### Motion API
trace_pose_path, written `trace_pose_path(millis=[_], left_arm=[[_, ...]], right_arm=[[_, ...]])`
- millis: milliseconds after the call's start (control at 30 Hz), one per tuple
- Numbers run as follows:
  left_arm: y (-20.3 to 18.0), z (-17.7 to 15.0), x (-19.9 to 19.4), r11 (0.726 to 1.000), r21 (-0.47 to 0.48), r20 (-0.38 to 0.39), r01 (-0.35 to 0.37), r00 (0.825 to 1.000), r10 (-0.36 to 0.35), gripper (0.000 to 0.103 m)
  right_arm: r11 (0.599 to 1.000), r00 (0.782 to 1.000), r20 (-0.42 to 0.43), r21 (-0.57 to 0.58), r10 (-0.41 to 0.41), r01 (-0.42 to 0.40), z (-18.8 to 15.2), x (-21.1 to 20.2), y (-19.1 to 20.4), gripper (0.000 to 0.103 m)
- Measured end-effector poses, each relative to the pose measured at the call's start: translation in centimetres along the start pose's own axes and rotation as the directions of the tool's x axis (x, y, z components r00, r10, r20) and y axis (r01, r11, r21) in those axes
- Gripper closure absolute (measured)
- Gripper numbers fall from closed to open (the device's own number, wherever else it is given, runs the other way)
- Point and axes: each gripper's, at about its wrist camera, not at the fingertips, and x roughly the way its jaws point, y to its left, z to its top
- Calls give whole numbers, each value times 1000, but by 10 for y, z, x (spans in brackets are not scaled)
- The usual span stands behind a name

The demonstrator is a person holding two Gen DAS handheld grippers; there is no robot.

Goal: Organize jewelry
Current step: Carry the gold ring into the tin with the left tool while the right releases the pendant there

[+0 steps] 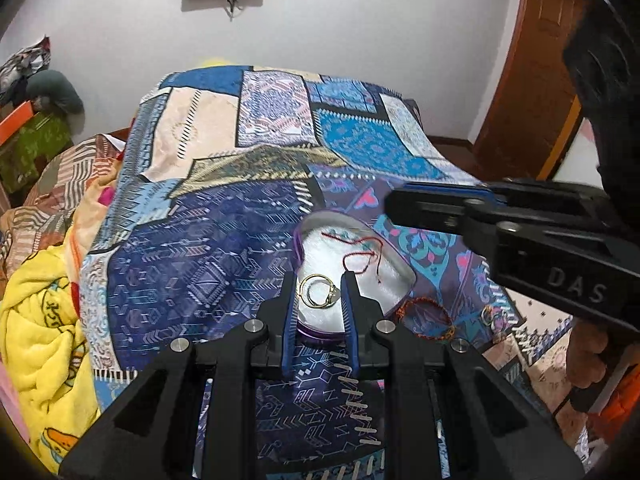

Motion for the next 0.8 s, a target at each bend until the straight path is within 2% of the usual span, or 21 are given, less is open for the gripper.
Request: trace_pose_path(millis=[500,567,633,700,800], left_arm=[[4,-2,10,1000,-16,-11,12,1000,-12,83],[4,-2,9,1000,-20,-14,7,1000,-7,80],[3,-4,7,1000,-19,-14,-5,1000,4,70],[2,-5,3,1000,-17,-8,-13,1000,13,66],[2,-5,-2,1000,-19,-6,-21,1000,20,66]], right_arm=[[999,998,-57,-41,11,-14,2,15,6,93],[999,998,-57,-47,6,-9,2,14,7,83],[999,999,-48,-48,-6,4,2,12,7,72],[999,999,-32,-48,-13,12,2,7,8,69],[998,999,-14,-54,-29,28,3,-2,8,69]])
